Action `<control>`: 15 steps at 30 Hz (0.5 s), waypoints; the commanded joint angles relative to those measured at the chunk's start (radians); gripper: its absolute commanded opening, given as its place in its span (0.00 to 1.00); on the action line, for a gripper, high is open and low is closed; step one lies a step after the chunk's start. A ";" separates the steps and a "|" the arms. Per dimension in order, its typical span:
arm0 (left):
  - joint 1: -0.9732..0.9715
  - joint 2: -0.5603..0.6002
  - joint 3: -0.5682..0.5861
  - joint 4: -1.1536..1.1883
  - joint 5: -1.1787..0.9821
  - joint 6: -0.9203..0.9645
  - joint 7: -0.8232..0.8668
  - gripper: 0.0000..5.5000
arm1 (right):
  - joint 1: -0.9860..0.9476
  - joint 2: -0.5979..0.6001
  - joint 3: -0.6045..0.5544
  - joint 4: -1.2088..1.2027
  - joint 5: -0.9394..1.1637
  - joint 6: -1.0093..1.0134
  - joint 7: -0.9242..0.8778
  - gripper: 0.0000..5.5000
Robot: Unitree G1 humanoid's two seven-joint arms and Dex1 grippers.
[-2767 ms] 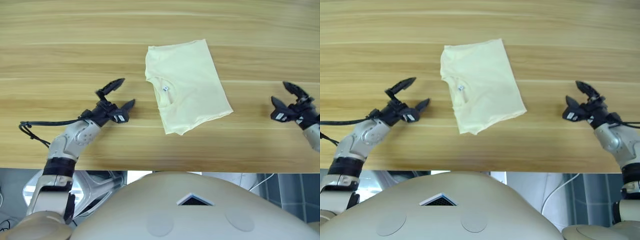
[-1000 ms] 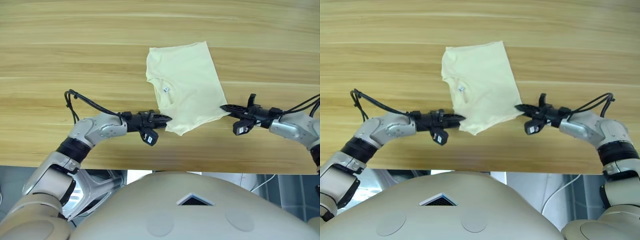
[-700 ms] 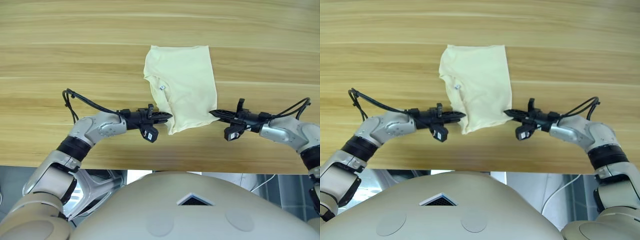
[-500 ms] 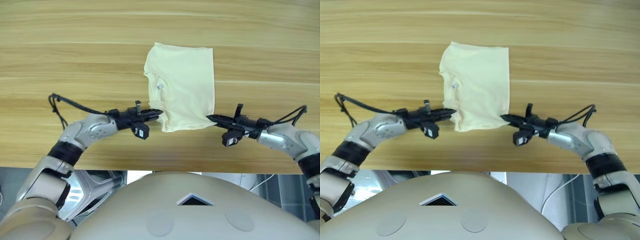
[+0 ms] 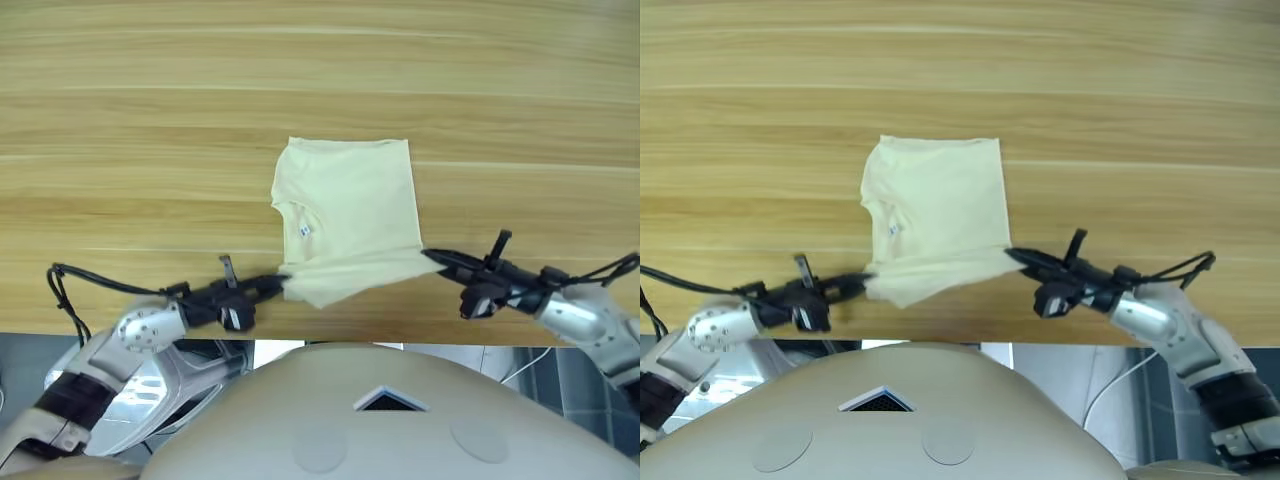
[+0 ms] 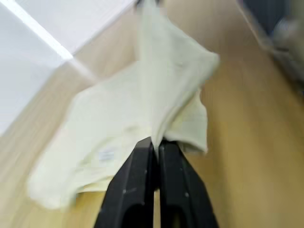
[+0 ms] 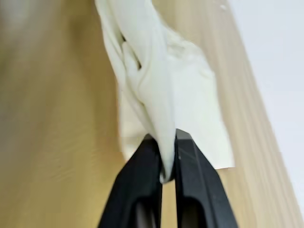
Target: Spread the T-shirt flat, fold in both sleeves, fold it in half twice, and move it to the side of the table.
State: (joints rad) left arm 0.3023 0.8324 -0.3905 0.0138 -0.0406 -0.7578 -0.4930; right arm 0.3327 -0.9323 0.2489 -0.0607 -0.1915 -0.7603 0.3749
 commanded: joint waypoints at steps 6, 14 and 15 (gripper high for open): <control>-0.220 -0.289 0.104 0.087 -0.348 0.251 -0.096 0.00 | -0.252 0.238 -0.006 0.162 0.157 0.077 0.057 0.03; -0.366 -0.446 0.165 0.317 -0.218 0.383 -0.022 0.00 | -0.454 0.433 0.023 0.348 0.006 0.155 -0.015 0.03; -0.375 -0.457 0.171 0.338 -0.205 0.390 -0.018 0.00 | -0.479 0.453 0.027 0.386 -0.026 0.160 -0.036 0.03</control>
State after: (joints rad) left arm -0.0440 0.3966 -0.2402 0.3069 -0.2780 -0.3918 -0.5264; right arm -0.0874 -0.5205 0.2650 0.2610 -0.1599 -0.6236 0.3766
